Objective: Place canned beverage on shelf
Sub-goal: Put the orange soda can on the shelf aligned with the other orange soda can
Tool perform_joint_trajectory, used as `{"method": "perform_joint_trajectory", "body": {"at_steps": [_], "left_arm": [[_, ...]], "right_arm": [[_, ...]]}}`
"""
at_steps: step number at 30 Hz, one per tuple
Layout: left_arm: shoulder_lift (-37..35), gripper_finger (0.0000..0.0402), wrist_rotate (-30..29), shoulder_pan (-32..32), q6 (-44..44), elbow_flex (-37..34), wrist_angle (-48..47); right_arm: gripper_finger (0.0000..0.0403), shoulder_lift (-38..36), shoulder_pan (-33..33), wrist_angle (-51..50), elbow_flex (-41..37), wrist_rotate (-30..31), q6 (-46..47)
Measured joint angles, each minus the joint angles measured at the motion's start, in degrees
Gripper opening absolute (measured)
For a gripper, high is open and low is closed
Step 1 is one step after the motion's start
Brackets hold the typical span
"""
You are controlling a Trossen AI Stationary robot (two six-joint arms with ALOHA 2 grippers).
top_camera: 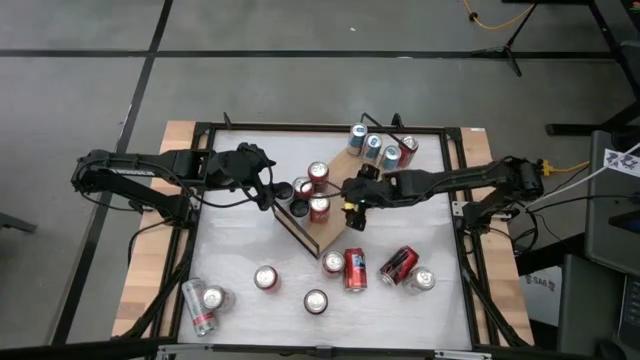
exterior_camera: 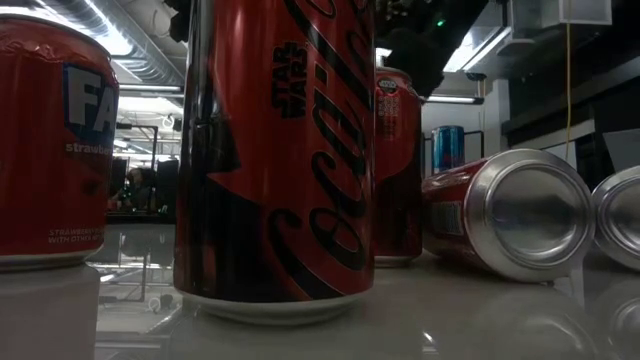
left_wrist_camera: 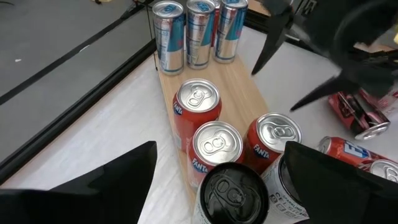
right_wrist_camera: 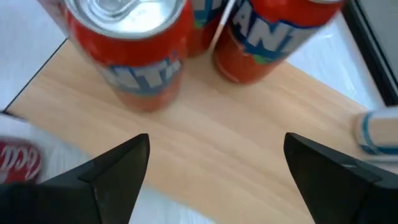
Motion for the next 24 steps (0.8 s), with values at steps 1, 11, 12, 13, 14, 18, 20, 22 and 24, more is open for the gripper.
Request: {"method": "perform_joint_trajectory", "body": {"at_steps": [1,11,12,13,14,18,20,22,24], "left_arm": [[0.0,0.0346,0.0,0.0,0.0,0.0,0.0],[0.0,0.0346,0.0,0.0,0.0,0.0,0.2],[0.0,0.0346,0.0,0.0,0.0,0.0,0.2],[0.0,0.0346,0.0,0.0,0.0,0.0,0.2],[0.0,0.0346,0.0,0.0,0.0,0.0,0.2],[0.0,0.0346,0.0,0.0,0.0,0.0,0.2],[0.0,0.0346,0.0,0.0,0.0,0.0,0.2],[0.0,0.0346,0.0,0.0,0.0,0.0,0.1],[0.0,0.0346,0.0,0.0,0.0,0.0,0.2]], "right_arm": [[0.0363,-1.1,0.0,-0.6,0.0,0.0,0.0],[0.0363,-15.7,-3.2,-3.9,0.0,0.0,-1.0],[0.0363,-17.1,-4.2,-3.8,0.0,0.1,-1.6],[0.0363,-18.6,-5.2,-3.8,0.0,0.0,-2.4],[0.0363,-19.8,-6.5,-3.9,0.0,0.0,-3.0],[0.0363,-24.2,-12.8,-4.8,0.0,-0.1,-5.5],[0.0363,-25.6,-16.6,-6.0,0.0,-0.1,-6.6],[0.0363,-26.6,-20.8,-7.7,0.0,-0.1,-7.5],[0.0363,-27.4,-25.2,-8.9,0.0,-0.1,-8.6]]}}
